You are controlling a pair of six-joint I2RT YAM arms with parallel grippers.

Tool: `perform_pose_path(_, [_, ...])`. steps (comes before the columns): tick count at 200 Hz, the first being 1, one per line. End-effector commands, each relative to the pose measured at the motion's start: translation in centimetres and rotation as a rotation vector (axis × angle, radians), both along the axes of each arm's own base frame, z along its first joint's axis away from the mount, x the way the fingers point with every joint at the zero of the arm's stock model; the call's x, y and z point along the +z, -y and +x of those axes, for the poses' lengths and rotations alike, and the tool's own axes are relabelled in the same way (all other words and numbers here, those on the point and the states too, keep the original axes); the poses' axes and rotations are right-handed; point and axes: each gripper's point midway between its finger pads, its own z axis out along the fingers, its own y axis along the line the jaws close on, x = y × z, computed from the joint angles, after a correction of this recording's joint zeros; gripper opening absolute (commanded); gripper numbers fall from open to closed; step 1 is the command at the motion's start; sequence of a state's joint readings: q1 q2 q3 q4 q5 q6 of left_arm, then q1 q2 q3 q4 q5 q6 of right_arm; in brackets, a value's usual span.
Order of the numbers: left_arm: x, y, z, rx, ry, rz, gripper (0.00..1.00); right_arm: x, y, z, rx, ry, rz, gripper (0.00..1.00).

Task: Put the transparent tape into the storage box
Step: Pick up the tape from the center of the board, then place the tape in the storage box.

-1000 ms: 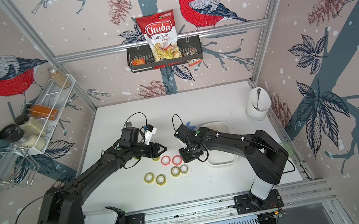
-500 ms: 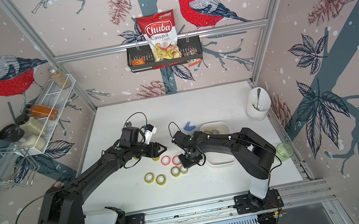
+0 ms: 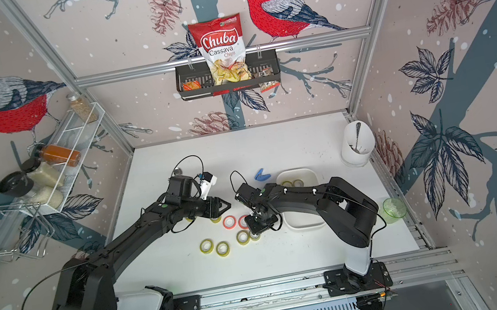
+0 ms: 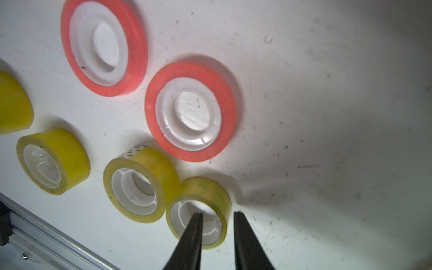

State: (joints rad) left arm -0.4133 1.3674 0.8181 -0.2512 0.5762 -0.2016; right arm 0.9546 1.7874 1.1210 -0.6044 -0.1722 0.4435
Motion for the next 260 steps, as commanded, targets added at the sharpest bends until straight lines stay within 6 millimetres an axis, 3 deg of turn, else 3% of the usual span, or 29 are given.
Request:
perform_pose_path(1, [0.6, 0.2, 0.3, -0.015, 0.022, -0.016, 0.57, -0.4, -0.2, -0.2, 0.010, -0.011, 0.005, 0.28])
perform_pose_path(37, [0.6, 0.2, 0.3, -0.014, 0.025, -0.016, 0.57, -1.3, 0.4, -0.1, 0.010, -0.004, -0.031, 0.19])
perform_pose_path(70, [0.5, 0.2, 0.3, -0.016, 0.023, -0.016, 0.57, -0.8, 0.3, 0.1, 0.009, 0.003, -0.023, 0.13])
perform_pose_path(115, [1.3, 0.9, 0.1, -0.045, 0.031, -0.052, 0.57, 2.5, 0.6, 1.6, -0.037, 0.037, 0.046, 0.11])
perform_pose_path(147, [2.5, 2.1, -0.4, -0.104, 0.069, -0.062, 0.58, 5.6, 1.9, 3.3, -0.117, 0.051, 0.148, 0.11])
perform_pose_path(211, [3.5, 6.2, -1.4, -0.241, 0.091, -0.057, 0.58, 9.1, 7.3, 6.1, -0.272, 0.107, 0.222, 0.13])
perform_pose_path(229, [3.2, 6.9, -1.4, -0.265, 0.080, -0.060, 0.58, 9.2, 9.6, 6.6, -0.333, 0.115, 0.216, 0.13])
perform_pose_path(236, [4.3, 7.6, -0.9, -0.276, 0.103, -0.069, 0.58, 9.2, 10.6, 6.8, -0.360, 0.119, 0.212, 0.13])
perform_pose_path(260, [4.8, 8.5, -0.2, -0.302, 0.106, -0.066, 0.58, 8.5, 14.2, 7.1, -0.454, 0.120, 0.180, 0.13])
